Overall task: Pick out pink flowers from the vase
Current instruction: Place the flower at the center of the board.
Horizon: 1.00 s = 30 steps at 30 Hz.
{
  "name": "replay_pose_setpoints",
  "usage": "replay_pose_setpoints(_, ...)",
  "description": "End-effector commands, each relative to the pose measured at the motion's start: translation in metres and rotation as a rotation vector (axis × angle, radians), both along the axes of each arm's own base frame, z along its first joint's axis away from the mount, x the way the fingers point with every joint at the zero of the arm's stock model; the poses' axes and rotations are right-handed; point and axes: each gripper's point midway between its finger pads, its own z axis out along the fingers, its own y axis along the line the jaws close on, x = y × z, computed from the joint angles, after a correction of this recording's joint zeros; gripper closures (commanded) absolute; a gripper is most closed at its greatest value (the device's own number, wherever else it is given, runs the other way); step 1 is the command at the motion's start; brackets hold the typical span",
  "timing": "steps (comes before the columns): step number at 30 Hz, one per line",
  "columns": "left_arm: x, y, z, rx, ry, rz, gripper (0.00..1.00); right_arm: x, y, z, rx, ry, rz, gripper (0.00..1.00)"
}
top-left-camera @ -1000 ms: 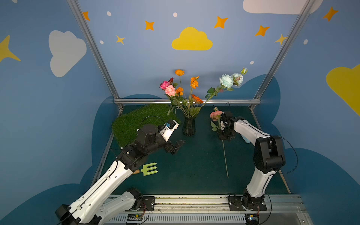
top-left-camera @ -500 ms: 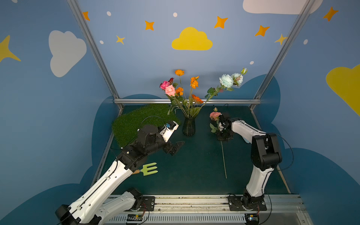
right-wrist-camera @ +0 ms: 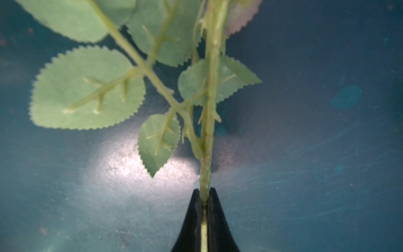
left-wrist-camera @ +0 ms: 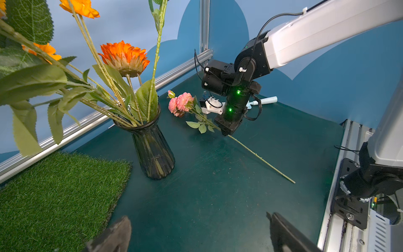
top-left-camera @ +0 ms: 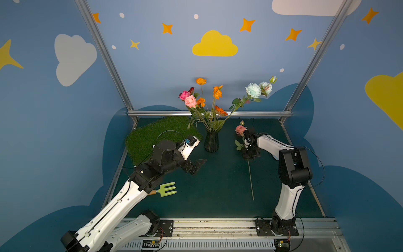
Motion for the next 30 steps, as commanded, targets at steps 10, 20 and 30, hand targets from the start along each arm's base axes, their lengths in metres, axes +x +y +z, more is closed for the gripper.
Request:
replay_pose_setpoints(10,-0.006,0.0,0.01,-0.022,-0.012,-0.018,0.0,0.009,-0.002,0.001,-0.019,-0.012,0.006,0.99)
replay_pose_setpoints(20,-0.007,-0.001,0.012,-0.029,-0.011,-0.024,0.0,0.011,-0.004,0.005,-0.028,-0.024,-0.001,0.83)
replay_pose_setpoints(30,-0.007,-0.004,0.011,-0.041,-0.001,-0.033,0.0,0.012,-0.014,0.013,-0.076,-0.047,-0.011,0.67)
